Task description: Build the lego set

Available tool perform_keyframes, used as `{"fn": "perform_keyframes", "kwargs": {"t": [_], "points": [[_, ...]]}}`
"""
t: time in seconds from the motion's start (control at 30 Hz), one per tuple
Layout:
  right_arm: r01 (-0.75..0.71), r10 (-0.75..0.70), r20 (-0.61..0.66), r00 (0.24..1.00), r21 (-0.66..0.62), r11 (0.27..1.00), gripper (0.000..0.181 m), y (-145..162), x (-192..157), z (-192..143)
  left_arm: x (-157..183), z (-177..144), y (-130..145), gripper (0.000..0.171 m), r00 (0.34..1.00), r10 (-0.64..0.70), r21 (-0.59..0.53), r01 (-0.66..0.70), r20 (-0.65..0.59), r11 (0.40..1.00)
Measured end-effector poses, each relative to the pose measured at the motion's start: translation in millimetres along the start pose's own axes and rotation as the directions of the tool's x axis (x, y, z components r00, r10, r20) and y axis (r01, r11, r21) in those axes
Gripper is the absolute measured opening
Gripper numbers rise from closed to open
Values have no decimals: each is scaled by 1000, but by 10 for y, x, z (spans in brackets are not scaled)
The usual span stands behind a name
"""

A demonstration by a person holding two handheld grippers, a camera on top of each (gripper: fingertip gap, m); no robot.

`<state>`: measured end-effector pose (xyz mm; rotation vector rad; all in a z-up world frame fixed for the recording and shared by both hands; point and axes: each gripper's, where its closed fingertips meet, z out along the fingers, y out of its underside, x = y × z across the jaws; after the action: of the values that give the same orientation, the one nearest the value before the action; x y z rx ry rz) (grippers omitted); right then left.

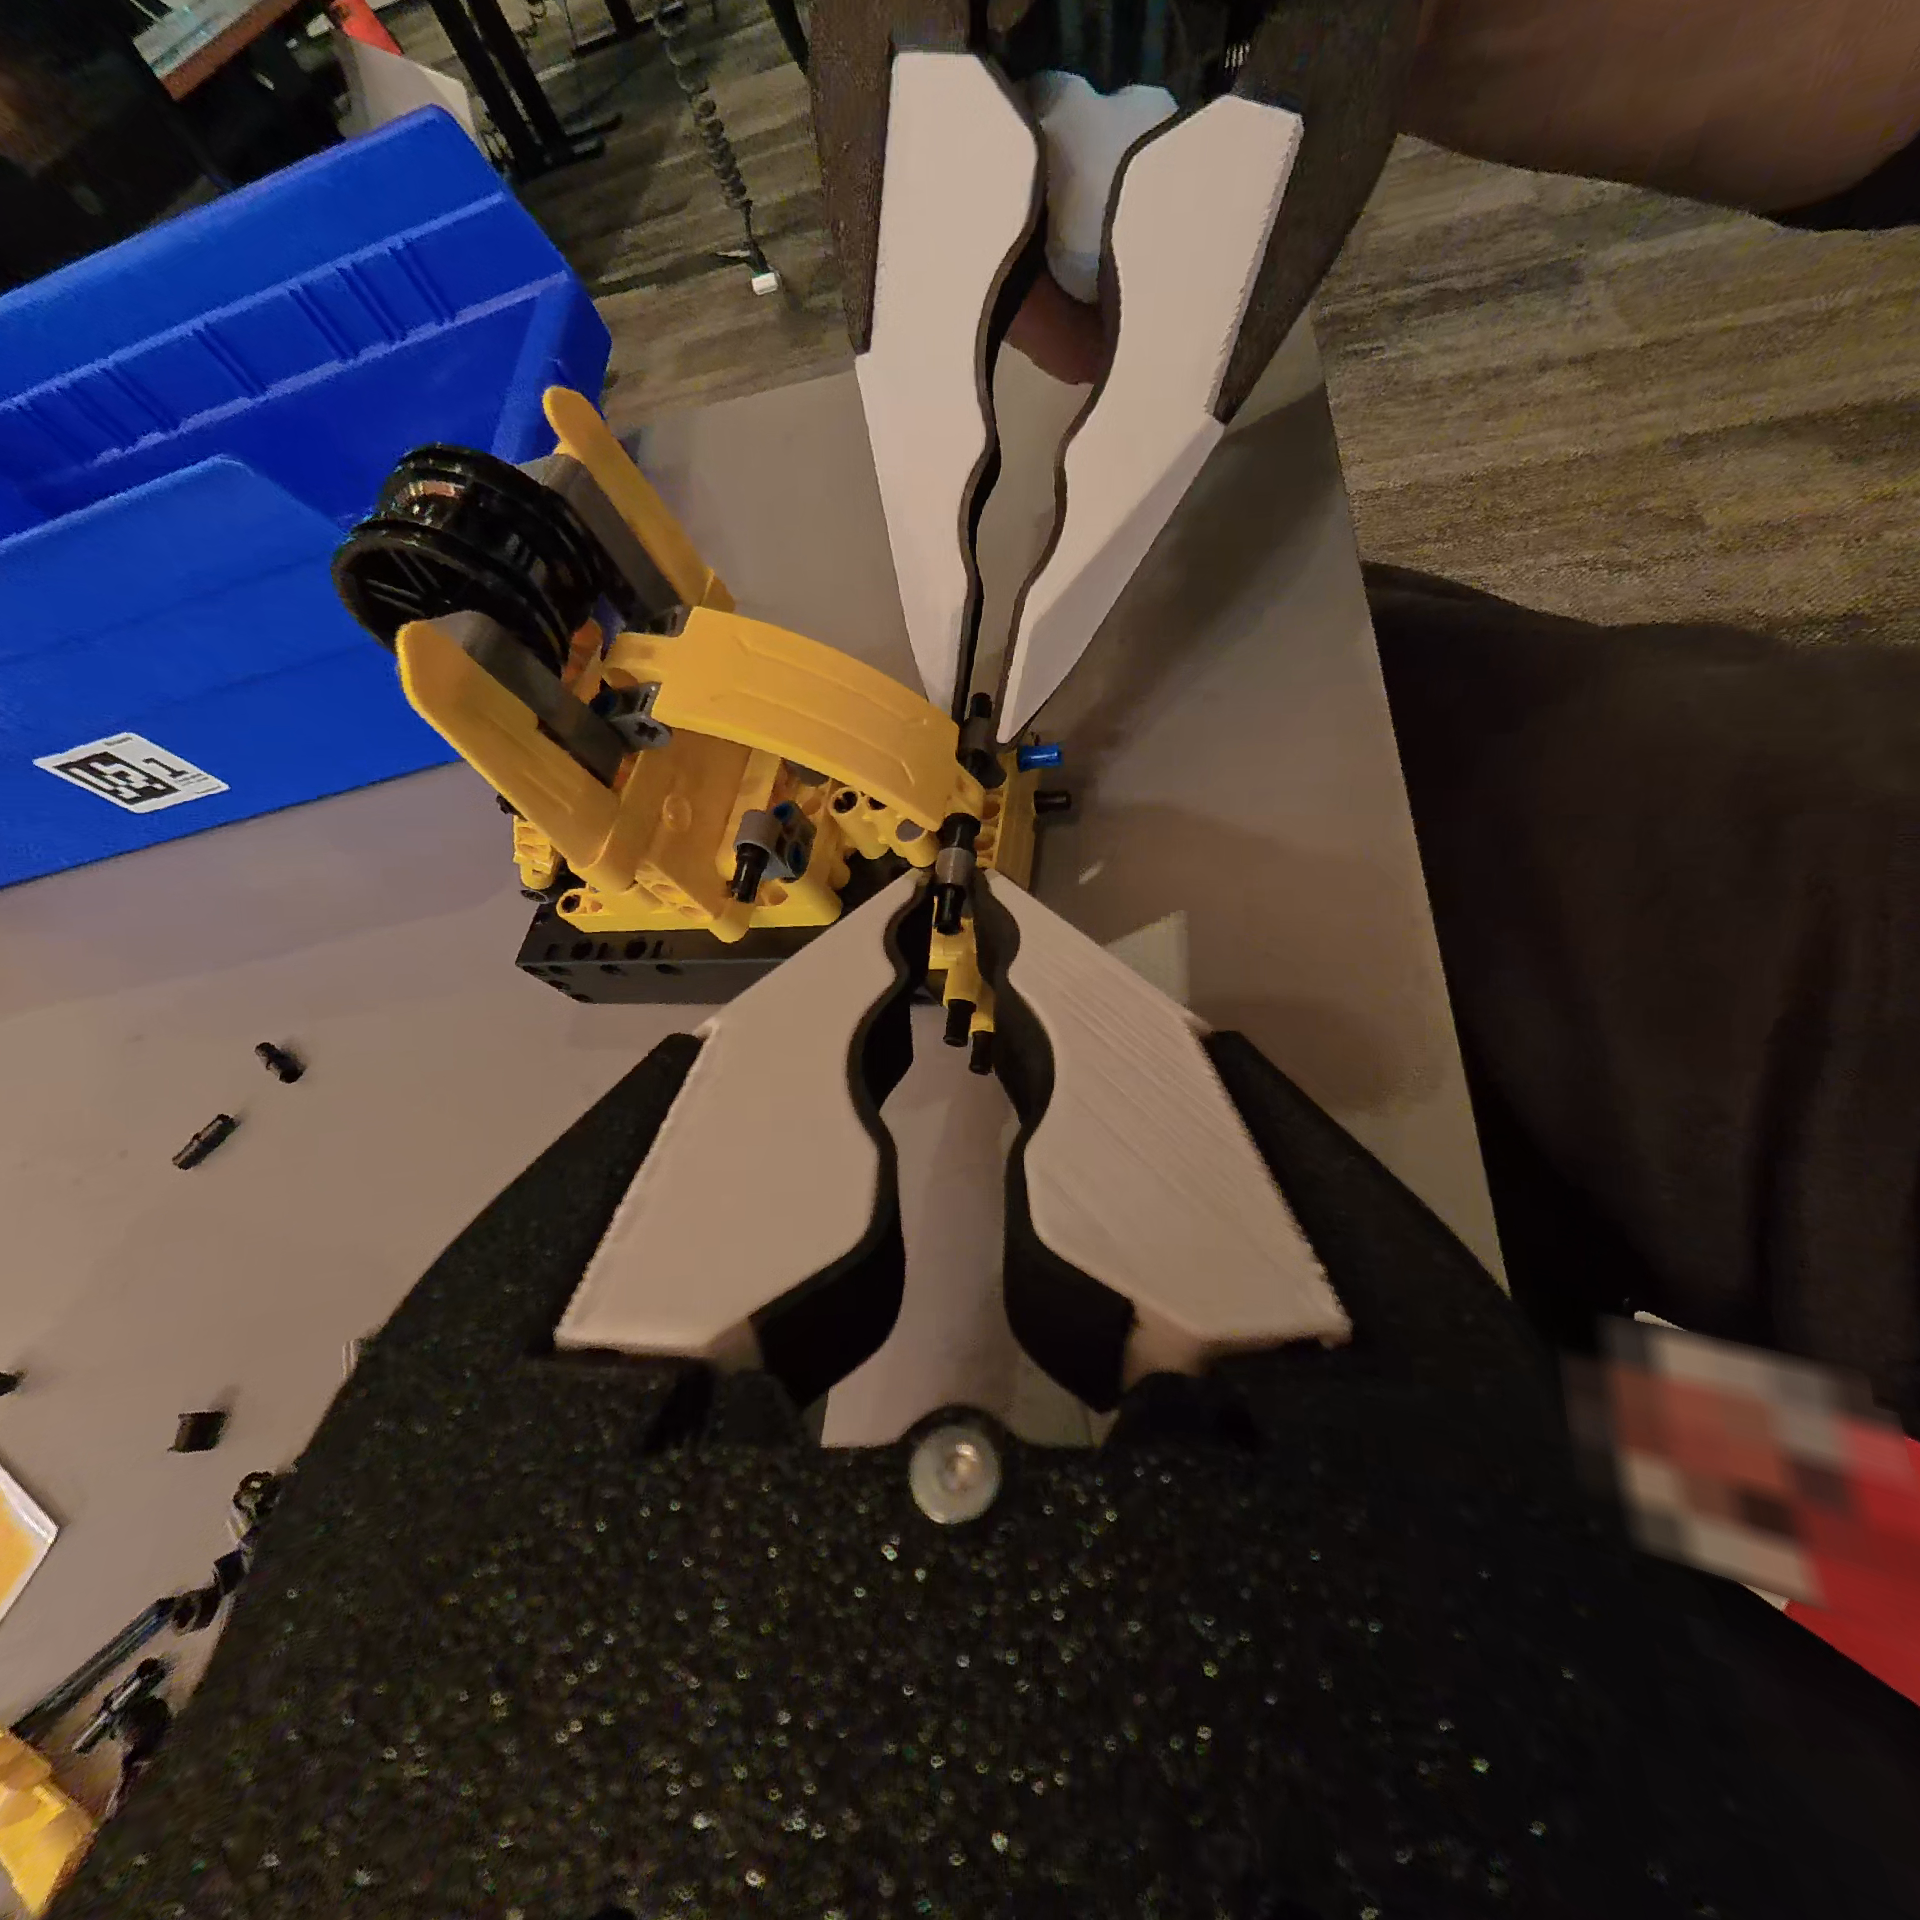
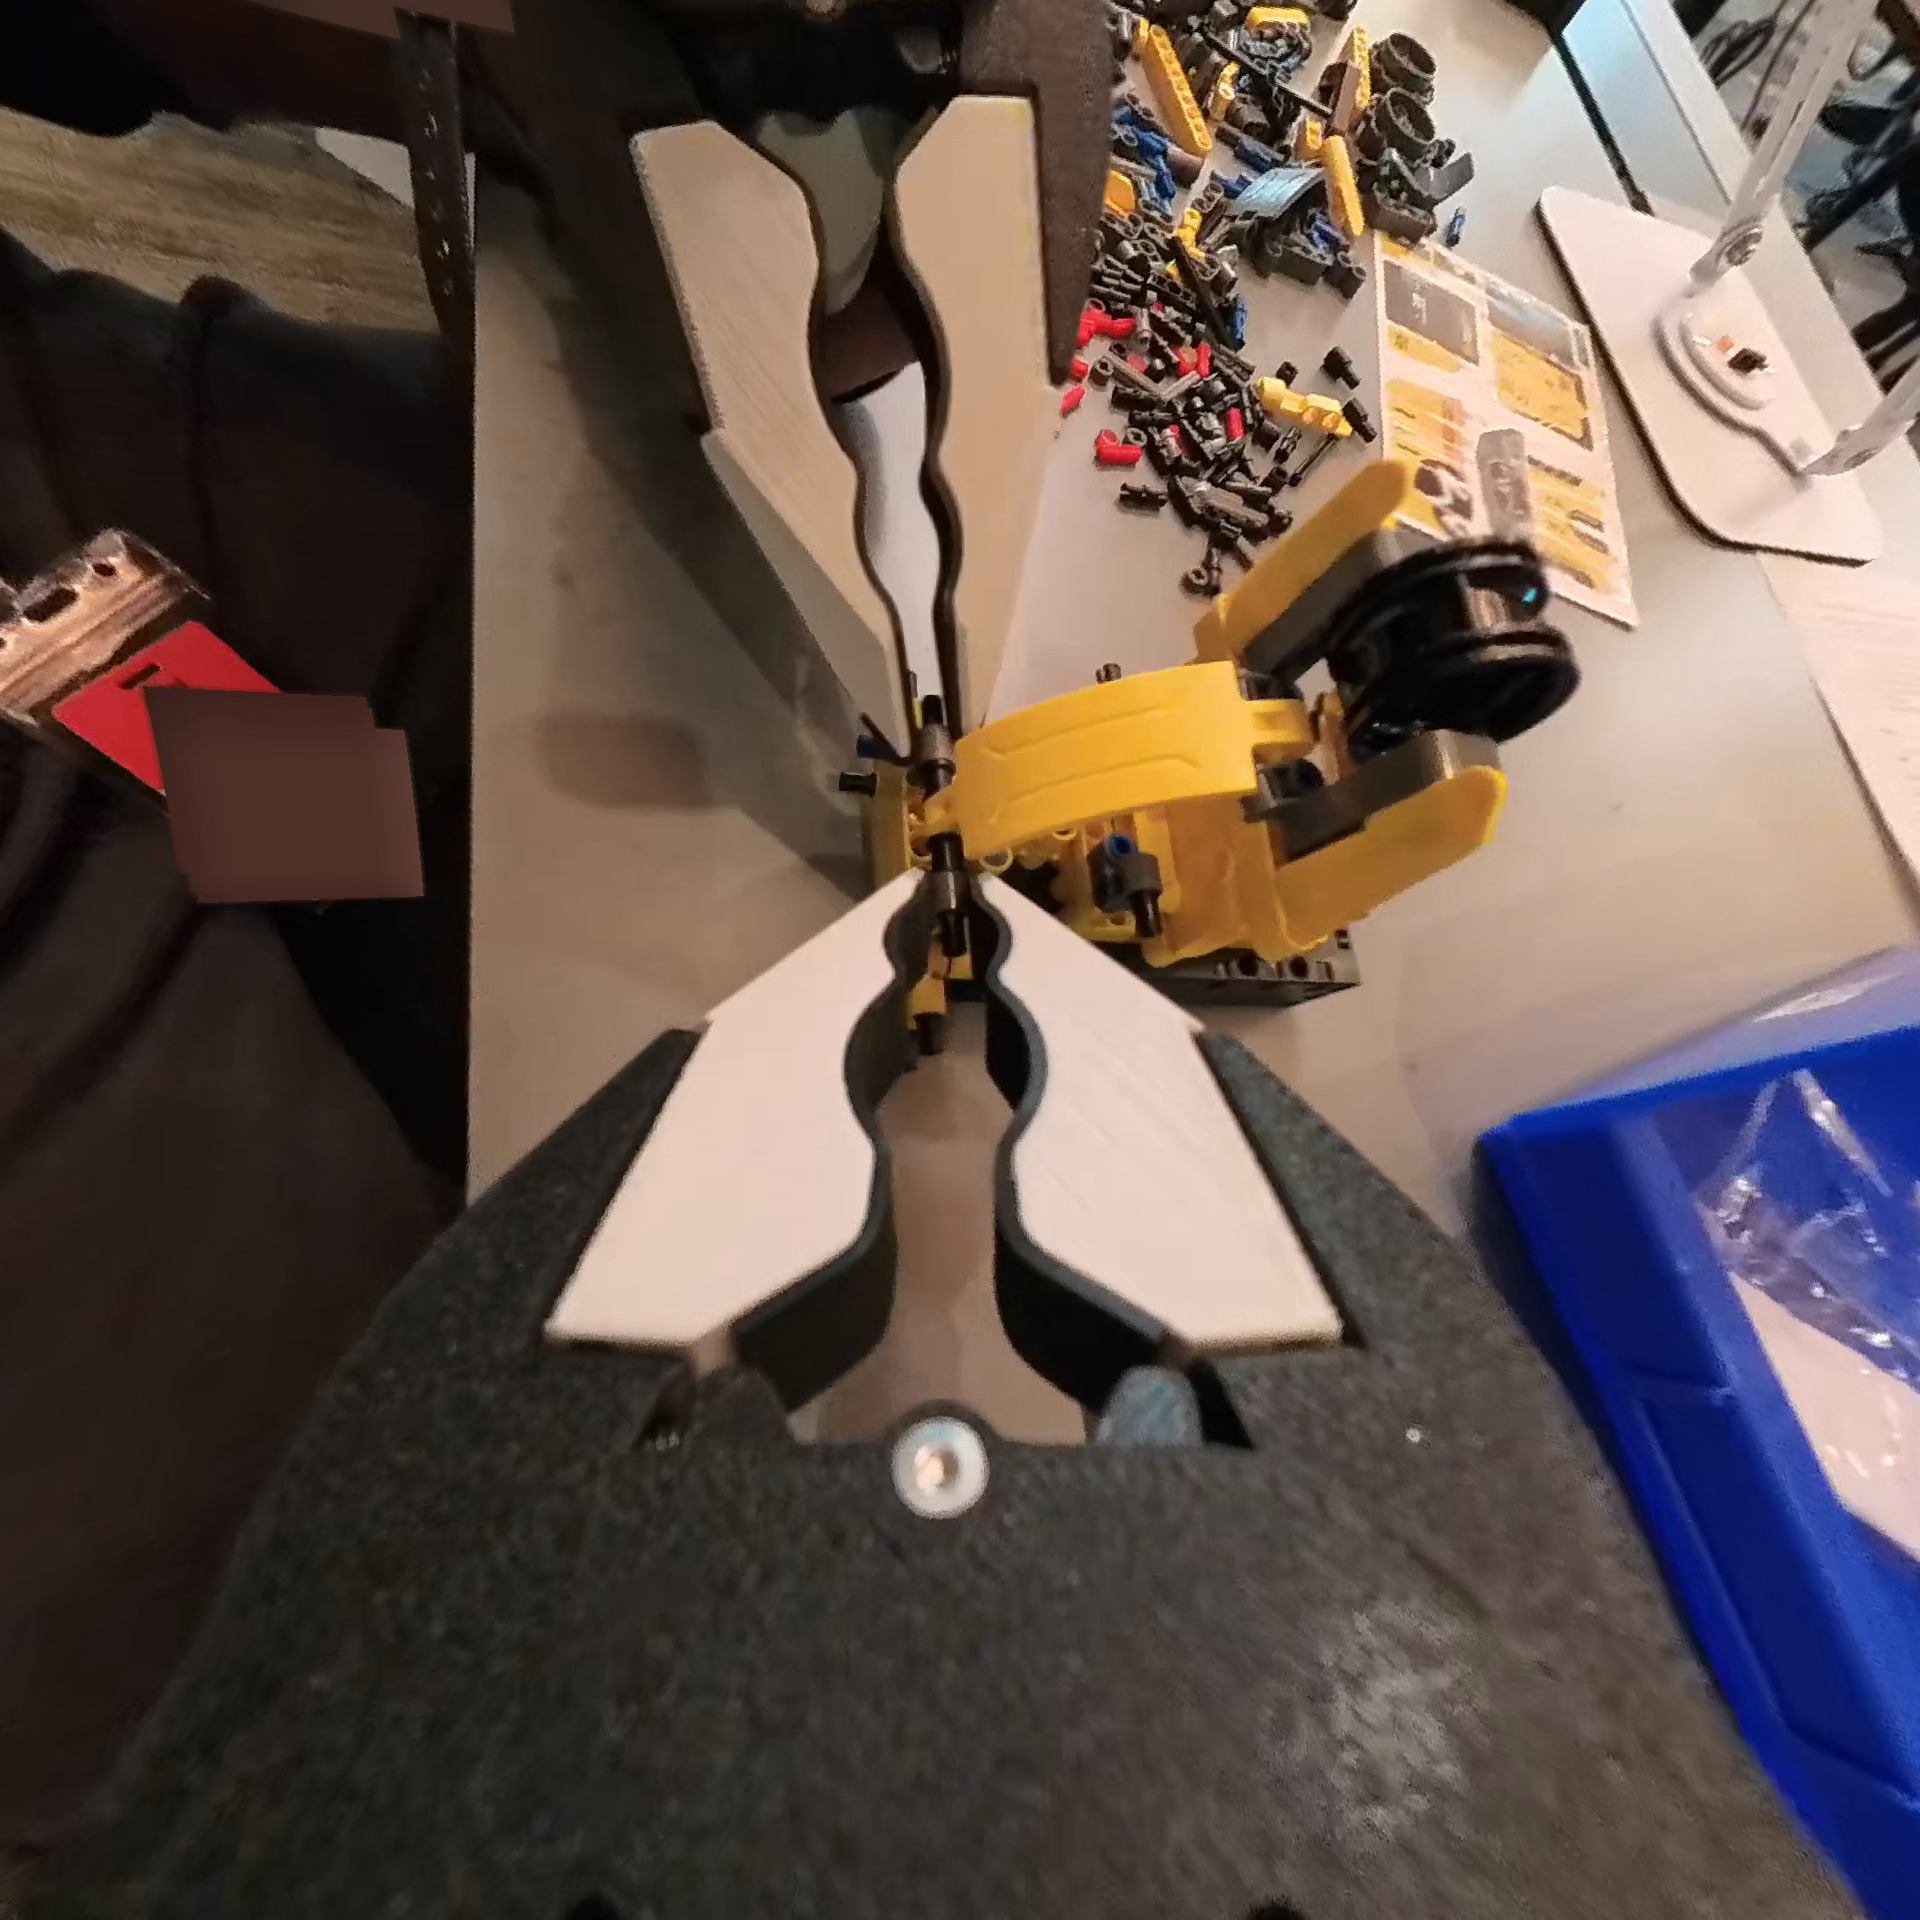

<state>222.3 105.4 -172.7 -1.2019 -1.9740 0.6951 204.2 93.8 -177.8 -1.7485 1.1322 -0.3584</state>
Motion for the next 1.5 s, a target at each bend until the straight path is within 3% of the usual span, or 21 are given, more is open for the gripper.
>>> {"fn": "perform_keyframes", "kwargs": {"t": [0.37,0.83,0.87,0.93,1.0,1.1,1.27,1.5], "points": [[212,-210,-99,973,11,977,4,-5,2,2,-5,1,2,6,1000,4,-2,-4,6,1000],[316,-306,-228,924,6,949,5,-19,23,7,-35,-1,11,6,1000,3,-5,-3,21,1000],[301,-291,-241,926,9,953,11,-18,24,1,-36,-1,10,6,1000,2,-5,-2,22,1000],[272,-261,-292,920,-4,962,44,-15,52,-16,-38,0,10,6,1000,2,-5,-2,22,1000],[263,-258,-331,907,-31,964,57,-21,28,-9,-38,1,10,6,1000,6,-6,-6,26,1000],[322,-349,-392,851,-134,937,58,-1,-37,36,-39,3,9,6,999,13,-6,-13,31,1000],[446,-569,-433,699,-357,821,54,101,-41,105,-36,6,8,6,998,47,-11,-47,51,999],[502,-646,-425,634,-408,762,40,134,-26,111,-37,10,6,6,996,63,-11,-62,64,998]]}}
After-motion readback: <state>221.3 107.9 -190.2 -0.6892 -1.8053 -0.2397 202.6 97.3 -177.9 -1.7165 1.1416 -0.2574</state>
